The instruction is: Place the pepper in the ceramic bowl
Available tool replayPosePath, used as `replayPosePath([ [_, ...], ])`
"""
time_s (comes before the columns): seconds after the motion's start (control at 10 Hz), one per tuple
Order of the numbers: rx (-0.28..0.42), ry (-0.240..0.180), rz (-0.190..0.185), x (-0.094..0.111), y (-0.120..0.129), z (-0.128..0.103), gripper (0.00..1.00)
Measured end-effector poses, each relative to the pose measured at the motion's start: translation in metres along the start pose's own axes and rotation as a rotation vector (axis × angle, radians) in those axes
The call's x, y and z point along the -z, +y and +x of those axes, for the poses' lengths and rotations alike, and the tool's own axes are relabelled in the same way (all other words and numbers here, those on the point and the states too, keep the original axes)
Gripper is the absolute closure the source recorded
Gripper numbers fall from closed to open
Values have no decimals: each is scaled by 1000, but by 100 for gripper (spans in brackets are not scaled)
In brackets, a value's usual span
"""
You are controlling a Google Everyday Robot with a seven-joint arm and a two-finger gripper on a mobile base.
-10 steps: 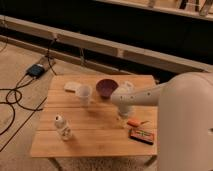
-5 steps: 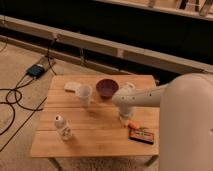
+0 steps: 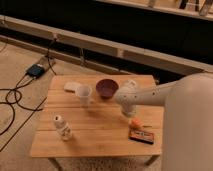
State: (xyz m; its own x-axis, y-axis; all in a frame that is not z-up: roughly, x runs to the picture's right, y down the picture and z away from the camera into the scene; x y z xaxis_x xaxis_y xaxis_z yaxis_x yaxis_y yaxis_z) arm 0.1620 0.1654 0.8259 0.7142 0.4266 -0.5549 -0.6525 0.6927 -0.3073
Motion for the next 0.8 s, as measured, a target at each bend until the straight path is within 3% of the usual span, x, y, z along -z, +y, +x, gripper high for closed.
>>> replayPosePath([
  [0.5, 32, -40, 146, 73, -40, -14, 100],
  [0.8, 57, -70, 212, 104, -65, -33, 100],
])
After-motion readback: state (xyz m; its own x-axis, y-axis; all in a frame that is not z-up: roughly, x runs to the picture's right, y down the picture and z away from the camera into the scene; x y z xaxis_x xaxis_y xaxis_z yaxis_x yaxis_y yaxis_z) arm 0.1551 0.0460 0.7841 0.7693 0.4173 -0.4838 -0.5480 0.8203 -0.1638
